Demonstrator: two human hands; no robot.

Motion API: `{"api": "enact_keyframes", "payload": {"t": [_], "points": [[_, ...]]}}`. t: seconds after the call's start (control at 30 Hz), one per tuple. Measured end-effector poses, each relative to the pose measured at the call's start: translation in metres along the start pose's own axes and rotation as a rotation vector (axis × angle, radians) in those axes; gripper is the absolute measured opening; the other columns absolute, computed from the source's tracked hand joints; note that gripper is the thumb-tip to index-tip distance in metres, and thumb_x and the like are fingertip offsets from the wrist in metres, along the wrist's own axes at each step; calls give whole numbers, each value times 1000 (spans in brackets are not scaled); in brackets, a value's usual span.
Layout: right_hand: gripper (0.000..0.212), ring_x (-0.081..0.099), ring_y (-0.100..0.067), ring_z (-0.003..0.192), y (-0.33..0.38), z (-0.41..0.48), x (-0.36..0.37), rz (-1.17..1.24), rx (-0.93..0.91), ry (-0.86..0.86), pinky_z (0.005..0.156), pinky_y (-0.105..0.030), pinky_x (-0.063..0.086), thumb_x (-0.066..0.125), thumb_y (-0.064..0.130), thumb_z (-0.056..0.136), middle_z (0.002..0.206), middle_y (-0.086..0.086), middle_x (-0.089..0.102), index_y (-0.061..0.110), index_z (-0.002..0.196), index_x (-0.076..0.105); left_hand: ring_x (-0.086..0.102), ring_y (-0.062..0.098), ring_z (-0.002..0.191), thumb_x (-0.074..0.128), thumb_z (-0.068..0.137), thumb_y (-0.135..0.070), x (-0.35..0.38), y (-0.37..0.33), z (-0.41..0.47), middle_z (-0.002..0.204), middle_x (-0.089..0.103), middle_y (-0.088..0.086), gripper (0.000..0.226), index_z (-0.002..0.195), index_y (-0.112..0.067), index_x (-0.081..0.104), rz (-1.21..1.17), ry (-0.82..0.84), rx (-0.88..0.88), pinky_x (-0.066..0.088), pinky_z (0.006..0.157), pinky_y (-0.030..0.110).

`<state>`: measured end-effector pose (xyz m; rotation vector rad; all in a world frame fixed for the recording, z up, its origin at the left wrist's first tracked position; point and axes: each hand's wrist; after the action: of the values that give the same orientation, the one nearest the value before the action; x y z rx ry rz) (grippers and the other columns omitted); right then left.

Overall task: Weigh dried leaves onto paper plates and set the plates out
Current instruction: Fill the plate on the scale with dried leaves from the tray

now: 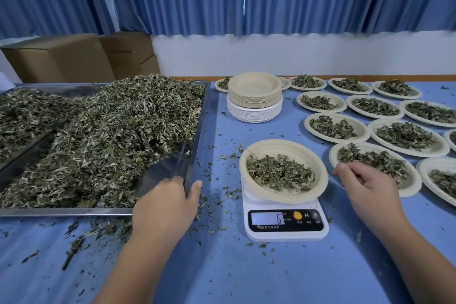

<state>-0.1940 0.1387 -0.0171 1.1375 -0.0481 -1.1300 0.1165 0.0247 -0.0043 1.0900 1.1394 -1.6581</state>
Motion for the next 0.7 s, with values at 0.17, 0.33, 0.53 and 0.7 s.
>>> {"api": "enact_keyframes", "payload": {"t": [0.17, 0.33, 0.53, 0.7], "points": [[25, 57, -5, 66, 0, 0, 0, 7, 10, -2, 54, -12, 36, 56, 18, 95, 62, 2, 64, 21, 74, 70, 48, 17, 52, 38, 98, -50, -2, 3, 4, 60, 50, -1, 47, 66, -17, 46, -93, -41, -23, 30, 46, 27], [26, 58, -7, 71, -2, 2, 2, 51, 26, -13, 58, -11, 38, 56, 19, 94, 66, 3, 67, 25, 72, 69, 41, 23, 44, 49, 97, -39, -9, 13, 14, 48, 45, 7, 53, 56, -8, 39, -230, -129, -113, 24, 43, 27], [29, 55, 4, 62, -5, 1, 4, 36, 27, 15, 53, -15, 36, 55, 20, 95, 62, 24, 60, 30, 70, 65, 28, 16, 40, 51, 97, -36, -19, -8, 27, 41, 33, 1, 55, 52, -10, 34, -342, -173, 21, 22, 44, 29], [28, 55, 3, 59, -8, 1, 2, 42, 60, 5, 49, -13, 35, 55, 21, 95, 60, 22, 60, 23, 71, 68, 24, 12, 41, 51, 97, -32, -27, -63, 46, 44, 28, -1, 54, 51, -11, 33, -514, -168, 239, 25, 43, 23]]}}
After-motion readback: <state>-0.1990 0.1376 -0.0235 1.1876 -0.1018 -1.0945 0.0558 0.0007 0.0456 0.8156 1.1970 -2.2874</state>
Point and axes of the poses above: each hand's wrist, its own z-axis towards the middle knuckle, its own x-axis out of the palm, y = z × x
